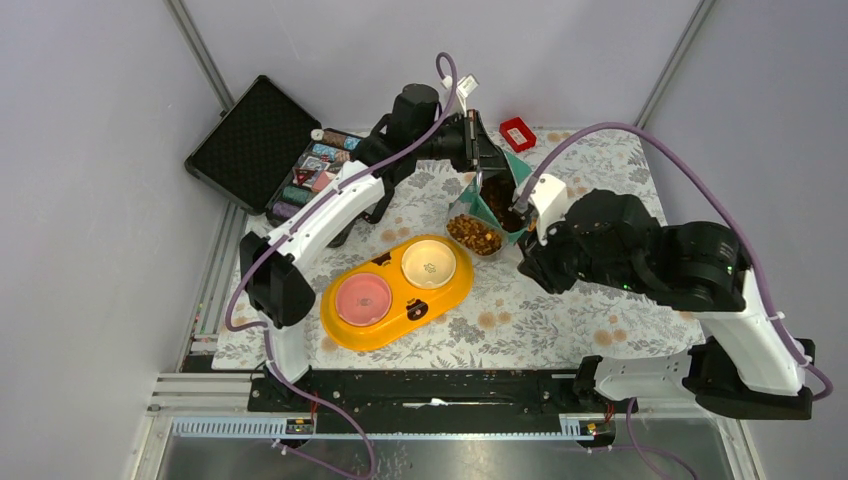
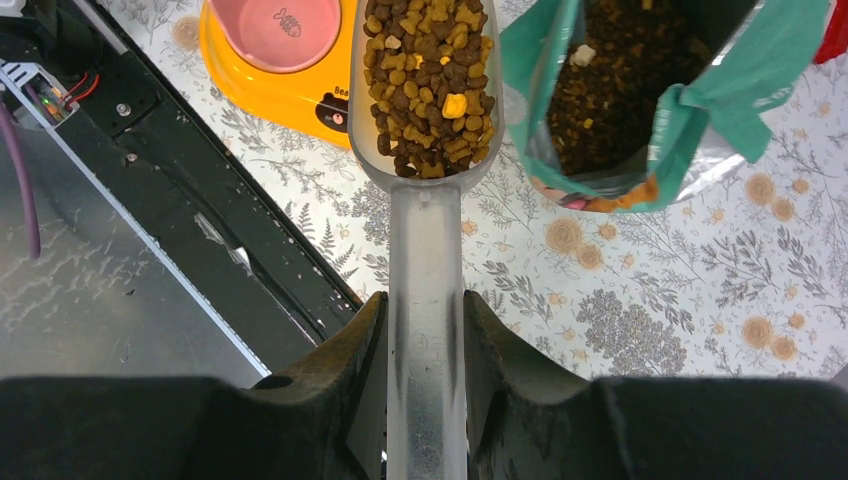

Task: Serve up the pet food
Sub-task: Pour the pet food into the pet food bowl.

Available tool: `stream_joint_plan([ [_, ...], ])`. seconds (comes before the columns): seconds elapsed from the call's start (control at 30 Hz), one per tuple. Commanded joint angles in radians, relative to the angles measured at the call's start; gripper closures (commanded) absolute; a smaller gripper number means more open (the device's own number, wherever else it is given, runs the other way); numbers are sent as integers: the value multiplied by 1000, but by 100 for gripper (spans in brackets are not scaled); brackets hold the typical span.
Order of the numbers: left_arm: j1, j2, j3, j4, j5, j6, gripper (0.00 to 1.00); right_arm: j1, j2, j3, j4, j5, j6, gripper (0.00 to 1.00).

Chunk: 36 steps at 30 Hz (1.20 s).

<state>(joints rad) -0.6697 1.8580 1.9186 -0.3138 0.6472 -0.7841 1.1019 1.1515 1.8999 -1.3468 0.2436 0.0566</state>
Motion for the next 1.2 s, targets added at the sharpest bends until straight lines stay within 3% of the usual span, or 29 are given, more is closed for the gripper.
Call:
stream_joint_plan([
  [0.0, 34, -34, 131, 250, 57, -62, 100, 41, 9, -27, 69, 8, -21, 100],
  [0.6, 76, -23, 155, 203, 53, -40, 100, 103, -49, -398, 371, 8, 62, 100],
  [1.17, 115, -56, 137, 68, 77, 14, 100, 156, 122, -520, 606, -24, 16, 100],
])
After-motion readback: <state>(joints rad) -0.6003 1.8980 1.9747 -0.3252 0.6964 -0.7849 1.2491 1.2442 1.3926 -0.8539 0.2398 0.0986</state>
